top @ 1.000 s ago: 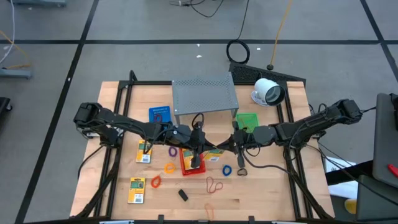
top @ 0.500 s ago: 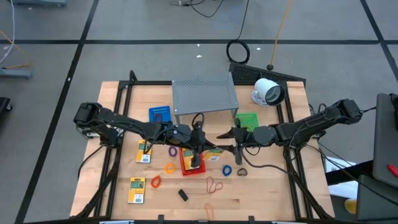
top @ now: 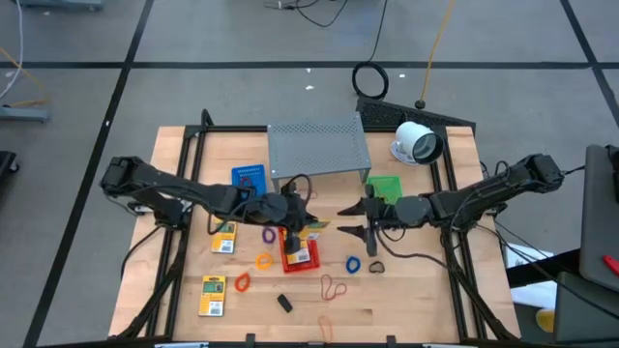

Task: Pick & Place Office Desk Supplies
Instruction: Put the bottom right yellow crayon box into the red bin, then put the bottom yellow crayon box into the red bin

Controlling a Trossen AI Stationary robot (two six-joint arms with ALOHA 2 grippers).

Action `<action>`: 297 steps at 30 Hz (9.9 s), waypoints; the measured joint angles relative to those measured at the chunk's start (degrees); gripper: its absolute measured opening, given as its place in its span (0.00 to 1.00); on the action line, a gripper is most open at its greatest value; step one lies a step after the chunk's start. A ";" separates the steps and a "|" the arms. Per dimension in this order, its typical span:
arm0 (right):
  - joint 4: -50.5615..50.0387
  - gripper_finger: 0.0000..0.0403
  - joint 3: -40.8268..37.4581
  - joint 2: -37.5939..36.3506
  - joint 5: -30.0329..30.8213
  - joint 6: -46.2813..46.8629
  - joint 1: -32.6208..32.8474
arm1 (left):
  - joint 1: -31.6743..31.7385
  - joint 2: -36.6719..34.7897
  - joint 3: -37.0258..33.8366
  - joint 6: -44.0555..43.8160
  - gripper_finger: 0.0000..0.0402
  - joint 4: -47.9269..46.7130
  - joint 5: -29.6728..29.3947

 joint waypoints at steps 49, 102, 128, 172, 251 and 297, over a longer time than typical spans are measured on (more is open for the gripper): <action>0.05 0.41 0.00 0.02 -0.02 0.11 0.00 | -15.30 -19.17 -27.77 -14.98 0.01 29.90 -10.47; 4.51 0.41 0.00 0.04 0.24 -5.91 -0.07 | -16.07 -4.67 -30.32 -34.64 0.26 32.70 -22.84; 3.66 0.41 -2.21 0.04 -0.17 -6.63 -0.02 | -21.47 -10.08 -29.18 8.41 0.27 50.44 -19.29; 13.93 0.41 -5.70 0.07 -0.22 -7.41 0.63 | -32.91 -24.47 -34.75 -61.95 0.61 -24.01 28.25; 12.61 0.41 -5.73 0.07 -0.22 -5.86 0.74 | -31.46 -8.88 -34.65 -52.47 0.01 -13.77 33.53; 14.40 0.41 -5.73 0.07 -0.04 -6.08 0.74 | -31.10 -44.01 -28.63 1.35 0.00 8.09 -19.68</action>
